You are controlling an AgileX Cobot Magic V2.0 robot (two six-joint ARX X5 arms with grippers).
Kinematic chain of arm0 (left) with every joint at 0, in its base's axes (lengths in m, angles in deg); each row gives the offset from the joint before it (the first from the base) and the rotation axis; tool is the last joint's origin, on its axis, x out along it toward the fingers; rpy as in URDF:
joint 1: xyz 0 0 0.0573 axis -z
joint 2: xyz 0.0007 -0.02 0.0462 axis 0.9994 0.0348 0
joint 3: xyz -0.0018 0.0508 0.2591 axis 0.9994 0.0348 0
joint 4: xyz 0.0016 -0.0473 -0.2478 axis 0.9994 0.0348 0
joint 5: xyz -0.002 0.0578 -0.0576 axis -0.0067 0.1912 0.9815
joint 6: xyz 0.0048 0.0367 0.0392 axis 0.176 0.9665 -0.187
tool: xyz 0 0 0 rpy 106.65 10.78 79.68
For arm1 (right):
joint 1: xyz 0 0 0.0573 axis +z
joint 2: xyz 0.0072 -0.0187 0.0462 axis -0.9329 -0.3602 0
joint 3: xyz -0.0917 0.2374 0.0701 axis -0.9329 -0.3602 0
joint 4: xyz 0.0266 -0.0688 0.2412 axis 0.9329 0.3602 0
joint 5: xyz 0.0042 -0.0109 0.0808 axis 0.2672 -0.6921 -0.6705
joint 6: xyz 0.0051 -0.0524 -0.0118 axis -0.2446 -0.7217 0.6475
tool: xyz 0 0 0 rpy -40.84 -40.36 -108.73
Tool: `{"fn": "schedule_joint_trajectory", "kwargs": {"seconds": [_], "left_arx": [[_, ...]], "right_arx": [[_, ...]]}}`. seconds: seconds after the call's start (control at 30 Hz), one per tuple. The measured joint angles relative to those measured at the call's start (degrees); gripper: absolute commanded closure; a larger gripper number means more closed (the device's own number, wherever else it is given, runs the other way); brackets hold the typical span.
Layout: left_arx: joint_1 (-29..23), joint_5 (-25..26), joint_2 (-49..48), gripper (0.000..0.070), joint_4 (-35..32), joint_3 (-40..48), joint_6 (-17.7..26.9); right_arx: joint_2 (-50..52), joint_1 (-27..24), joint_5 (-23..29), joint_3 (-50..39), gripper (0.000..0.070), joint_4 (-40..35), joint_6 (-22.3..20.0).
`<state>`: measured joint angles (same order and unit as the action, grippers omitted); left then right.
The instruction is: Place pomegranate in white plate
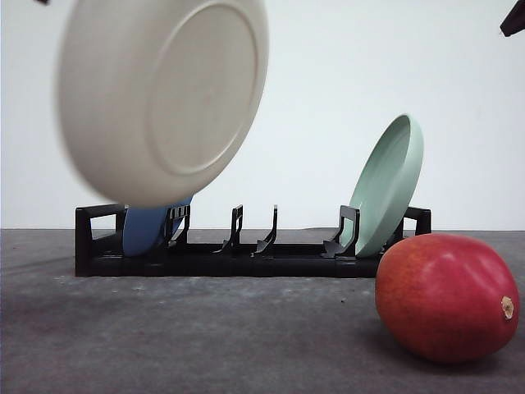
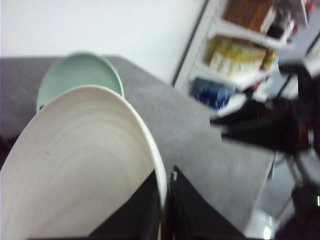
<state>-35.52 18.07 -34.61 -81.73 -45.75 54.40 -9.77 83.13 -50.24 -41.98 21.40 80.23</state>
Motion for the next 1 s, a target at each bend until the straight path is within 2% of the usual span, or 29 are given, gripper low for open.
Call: {"fn": "schedule_joint_trajectory", "kwargs": {"seconds": [0.13, 0.33, 0.67, 0.87, 1.0], "left_arx": [[1.6, 0.0, -0.3, 0.0697, 5.1, 0.0, 6.1], [4.2, -0.5, 4.2, 0.0697, 9.6, 0.0, 16.9], [8.0, -2.2, 16.9, 0.0697, 9.4, 0.0, 35.0], [10.2, -9.0, 23.4, 0.0697, 7.7, 0.0, 41.1], [11.9, -12.1, 26.1, 0.0697, 7.6, 0.0, 43.3]], "right_arx": [[0.0, 0.0, 0.0, 0.0, 0.0166, 0.0, 0.0], [0.0, 0.0, 0.0, 0.0, 0.0166, 0.1, 0.0], [0.0, 0.0, 0.0, 0.0, 0.0166, 0.2, 0.0], [0.0, 0.0, 0.0, 0.0, 0.0166, 0.2, 0.0], [0.0, 0.0, 0.0, 0.0, 0.0166, 0.2, 0.0]]}}
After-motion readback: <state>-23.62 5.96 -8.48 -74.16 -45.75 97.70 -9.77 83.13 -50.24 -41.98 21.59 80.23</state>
